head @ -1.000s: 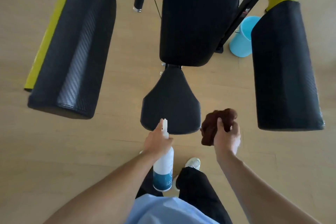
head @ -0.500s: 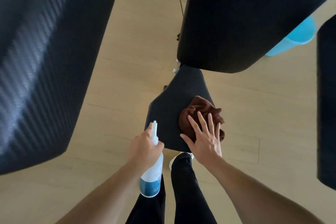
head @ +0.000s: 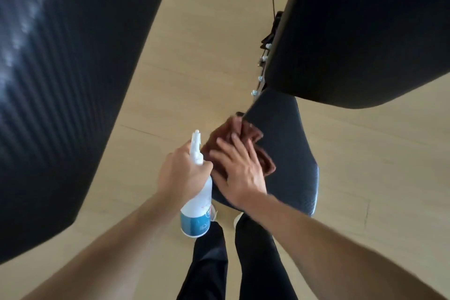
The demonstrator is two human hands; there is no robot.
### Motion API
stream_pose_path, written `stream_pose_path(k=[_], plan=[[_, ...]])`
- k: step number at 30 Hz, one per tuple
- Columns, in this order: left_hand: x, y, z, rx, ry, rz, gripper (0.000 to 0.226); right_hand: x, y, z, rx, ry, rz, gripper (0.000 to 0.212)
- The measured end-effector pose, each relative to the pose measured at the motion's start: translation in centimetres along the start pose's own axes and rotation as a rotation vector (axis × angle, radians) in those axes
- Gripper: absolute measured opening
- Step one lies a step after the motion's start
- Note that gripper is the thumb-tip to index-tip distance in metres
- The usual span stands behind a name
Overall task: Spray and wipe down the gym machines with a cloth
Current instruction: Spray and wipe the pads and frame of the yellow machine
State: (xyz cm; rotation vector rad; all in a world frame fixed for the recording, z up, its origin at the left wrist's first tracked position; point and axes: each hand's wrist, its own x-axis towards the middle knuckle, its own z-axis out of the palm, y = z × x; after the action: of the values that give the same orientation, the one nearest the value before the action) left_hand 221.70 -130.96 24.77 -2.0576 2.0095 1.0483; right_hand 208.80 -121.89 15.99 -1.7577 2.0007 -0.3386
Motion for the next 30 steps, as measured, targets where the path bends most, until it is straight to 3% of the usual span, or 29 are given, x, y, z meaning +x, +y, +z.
stream_pose_path(k=[3, 6, 10, 12, 15, 19, 21, 23, 25, 27, 30], plan=[[-0.7, -0.2, -0.7, 0.025, -0.036, 0.006, 0.013, -5.1, -0.2, 0.1, -0.067, -0.112, -0.177, 0.050], [-1.0, -0.6, -1.0, 0.011, -0.078, 0.006, 0.014, -1.7, 4.0, -1.4, -0.128, -0.096, -0.219, 0.053], [-0.7, -1.5, -1.5, -0.037, -0.070, -0.049, 0.012, 9.2, 7.9, -3.7, -0.157, 0.044, 0.304, 0.051], [-0.6, -2.0, -1.6, -0.059, -0.043, -0.069, 0.012, 12.4, 6.9, -4.0, -0.187, 0.029, 0.419, 0.049], [-0.6, -2.4, -2.0, -0.070, 0.022, -0.116, 0.019, 12.3, 1.5, -4.3, -0.147, -0.116, 0.251, 0.039], [-1.3, -2.2, -2.8, -0.101, 0.077, -0.133, 0.025, 7.2, -5.3, -1.6, -0.225, -0.382, -0.203, 0.041], [-1.7, -2.1, -3.2, -0.074, 0.079, -0.112, 0.035, 4.3, -5.5, 0.5, -0.246, -0.384, -0.383, 0.031], [-2.2, -1.9, -3.3, -0.046, 0.059, -0.056, 0.027, 1.4, -3.7, 2.0, -0.146, -0.241, -0.397, 0.034], [-2.6, -1.7, -3.3, -0.027, 0.042, -0.013, 0.008, -2.0, -1.2, 2.5, 0.012, 0.006, -0.348, 0.034], [-3.0, -0.8, -3.0, -0.011, 0.016, -0.004, 0.031, -6.3, 1.3, 2.0, 0.056, 0.179, -0.167, 0.038], [-3.3, 1.4, -2.2, 0.007, -0.035, 0.057, 0.038, -10.7, 3.3, 0.4, 0.026, 0.290, 0.374, 0.047]])
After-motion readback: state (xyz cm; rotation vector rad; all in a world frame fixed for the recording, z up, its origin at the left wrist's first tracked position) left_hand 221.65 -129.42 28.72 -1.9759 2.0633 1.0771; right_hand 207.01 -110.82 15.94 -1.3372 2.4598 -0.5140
